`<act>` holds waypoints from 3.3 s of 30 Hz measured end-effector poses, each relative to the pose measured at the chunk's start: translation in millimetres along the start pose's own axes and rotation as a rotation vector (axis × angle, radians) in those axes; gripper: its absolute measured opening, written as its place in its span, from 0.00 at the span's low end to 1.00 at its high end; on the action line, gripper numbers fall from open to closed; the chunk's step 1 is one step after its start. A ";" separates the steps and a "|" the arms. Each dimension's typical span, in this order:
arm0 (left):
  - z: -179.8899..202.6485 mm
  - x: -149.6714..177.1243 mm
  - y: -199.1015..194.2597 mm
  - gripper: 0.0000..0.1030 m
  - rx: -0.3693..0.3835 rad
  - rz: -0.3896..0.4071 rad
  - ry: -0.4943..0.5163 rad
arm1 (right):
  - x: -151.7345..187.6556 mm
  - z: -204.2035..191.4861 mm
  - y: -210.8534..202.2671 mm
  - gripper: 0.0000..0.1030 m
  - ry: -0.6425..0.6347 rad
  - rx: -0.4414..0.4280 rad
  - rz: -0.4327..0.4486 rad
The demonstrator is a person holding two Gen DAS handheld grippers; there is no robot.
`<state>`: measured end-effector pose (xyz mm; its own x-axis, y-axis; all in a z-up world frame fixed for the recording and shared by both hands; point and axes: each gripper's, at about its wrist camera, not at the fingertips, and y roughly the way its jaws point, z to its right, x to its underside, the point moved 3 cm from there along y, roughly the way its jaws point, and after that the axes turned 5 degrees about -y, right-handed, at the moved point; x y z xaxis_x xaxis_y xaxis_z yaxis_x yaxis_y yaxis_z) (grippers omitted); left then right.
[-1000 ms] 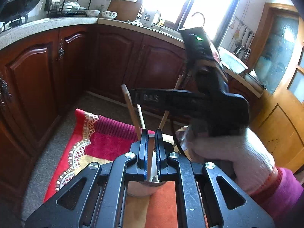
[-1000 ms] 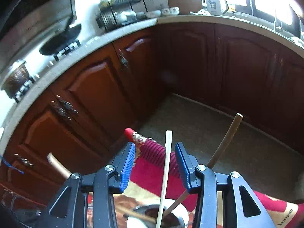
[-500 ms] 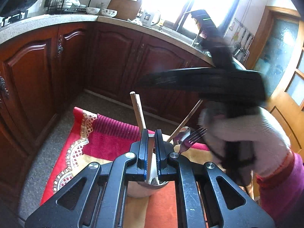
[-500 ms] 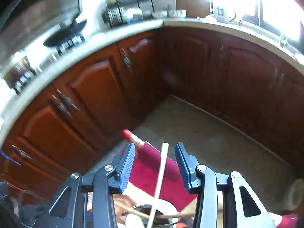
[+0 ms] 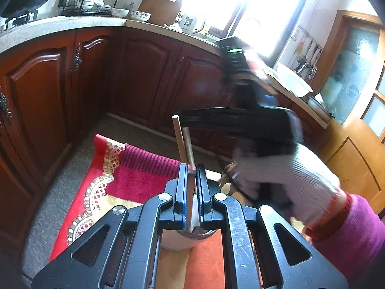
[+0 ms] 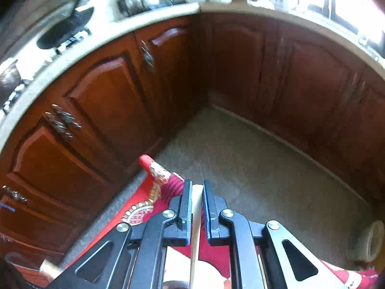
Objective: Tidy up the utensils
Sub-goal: 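Lower both chopsticks into the jar and open both grippers, then move both grippers back over the last metal spoon and fork, then close the left gripper on the metal spoon while the right gripper grasps the fork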
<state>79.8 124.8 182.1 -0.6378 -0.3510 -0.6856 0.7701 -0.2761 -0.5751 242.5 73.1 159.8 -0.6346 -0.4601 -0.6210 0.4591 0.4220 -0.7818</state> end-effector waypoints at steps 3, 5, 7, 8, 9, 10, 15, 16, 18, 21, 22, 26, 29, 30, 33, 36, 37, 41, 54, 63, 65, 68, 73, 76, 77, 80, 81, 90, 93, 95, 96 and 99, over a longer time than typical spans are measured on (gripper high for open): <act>-1.0 0.5 -0.8 0.05 -0.005 0.001 -0.007 | 12.4 -3.3 -39.0 0.07 -0.020 -0.023 0.109; -0.1 1.3 -1.9 0.05 -0.008 0.002 -0.010 | 24.6 -8.8 -56.9 0.07 -0.025 -0.031 0.158; 1.6 2.9 -3.4 0.05 -0.016 0.007 -0.004 | 41.6 -15.1 -69.8 0.07 -0.051 -0.012 0.196; 2.2 3.7 -4.0 0.05 -0.022 0.008 -0.002 | 48.9 -17.2 -72.3 0.07 -0.053 -0.014 0.200; 2.5 4.3 -4.5 0.05 -0.027 0.009 -0.001 | 56.8 -18.6 -74.0 0.07 -0.047 -0.027 0.197; 2.4 4.4 -4.9 0.05 -0.033 0.008 -0.002 | 67.3 -20.2 -74.9 0.07 -0.038 -0.037 0.191; 2.4 5.6 -6.1 0.05 -0.043 -0.003 -0.012 | 93.9 -18.2 -69.9 0.06 -0.014 -0.076 0.147; 1.6 6.1 -6.6 0.05 -0.049 -0.006 -0.020 | 96.3 -16.2 -70.9 0.06 -0.001 -0.087 0.137; 0.8 6.7 -7.5 0.08 -0.054 -0.011 -0.030 | 99.8 -11.0 -77.1 0.12 0.017 -0.100 0.141; 1.3 7.8 -13.5 0.22 -0.061 -0.007 -0.035 | 108.7 -5.6 -95.7 0.31 0.033 -0.101 0.174; 2.0 8.3 -15.9 0.31 -0.061 -0.004 -0.036 | 112.7 -4.0 -100.9 0.31 0.041 -0.105 0.180; 11.4 12.0 -31.8 0.39 -0.062 0.022 -0.016 | 135.1 6.9 -121.3 0.31 0.105 -0.112 0.194; 22.8 18.0 -41.7 0.45 -0.066 0.033 0.008 | 156.3 12.4 -134.4 0.35 0.134 -0.082 0.194; 27.3 21.0 -44.2 0.47 -0.067 0.035 0.016 | 163.7 13.2 -139.1 0.36 0.135 -0.067 0.197; 42.1 31.5 -46.5 0.48 -0.081 0.035 0.052 | 183.9 16.9 -151.0 0.37 0.149 -0.016 0.192; 61.0 49.1 -42.3 0.49 -0.087 0.017 0.092 | 205.2 27.4 -162.7 0.38 0.176 0.027 0.192; 66.4 55.2 -39.2 0.49 -0.085 0.004 0.102 | 211.6 30.2 -165.5 0.38 0.185 0.041 0.190; 86.0 78.7 -25.1 0.49 -0.086 -0.033 0.138 | 236.4 45.7 -174.4 0.40 0.234 0.087 0.170; 132.6 134.7 20.4 0.49 -0.112 -0.117 0.250 | 301.9 82.3 -198.0 0.43 0.332 0.195 0.122; 123.6 157.3 50.6 0.49 -0.074 -0.223 0.195 | 335.2 106.1 -178.4 0.43 0.390 0.171 0.068; 114.4 160.0 57.8 0.49 -0.067 -0.252 0.173 | 339.1 110.4 -165.5 0.43 0.392 0.124 0.069; 104.7 165.0 65.2 0.49 -0.069 -0.284 0.149 | 338.8 114.7 -145.0 0.40 0.374 0.101 0.051; 93.0 172.6 78.9 0.49 -0.101 -0.319 0.128 | 330.9 118.8 -107.4 0.29 0.389 0.024 0.019; 90.3 174.9 84.8 0.49 -0.103 -0.334 0.123 | 324.7 121.5 -85.4 0.27 0.400 0.005 -0.002; 89.9 176.0 86.4 0.49 -0.105 -0.338 0.124 | 322.6 124.4 -78.4 0.26 0.412 0.000 -0.003; 88.5 178.0 91.7 0.49 -0.104 -0.351 0.120 | 319.3 135.4 -61.2 0.20 0.458 -0.024 -0.007; 88.8 178.7 93.5 0.49 -0.103 -0.354 0.120 | 319.1 138.7 -55.6 0.14 0.470 -0.029 -0.012; 100.5 171.6 123.2 0.49 -0.054 -0.368 0.132 | 342.2 169.5 -91.0 0.04 0.547 -0.020 0.053; 110.3 169.4 147.3 0.49 -0.036 -0.393 0.130 | 355.0 181.6 -111.2 0.04 0.553 0.032 0.049; 117.0 168.8 162.9 0.49 -0.027 -0.402 0.130 | 363.0 189.9 -120.0 0.04 0.560 0.068 0.041; 120.4 168.6 171.2 0.49 -0.021 -0.407 0.131 | 367.0 193.6 -123.1 0.04 0.572 0.067 0.044; 128.6 168.0 191.8 0.49 -0.015 -0.415 0.148 | 374.5 199.0 -123.1 0.04 0.590 0.060 0.035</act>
<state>122.0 -102.2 14.1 -0.8889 -0.0809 -0.4509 0.4485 -0.3537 -0.8208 72.1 -306.6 12.2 -0.8489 0.0722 -0.5236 0.5093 0.3766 -0.7738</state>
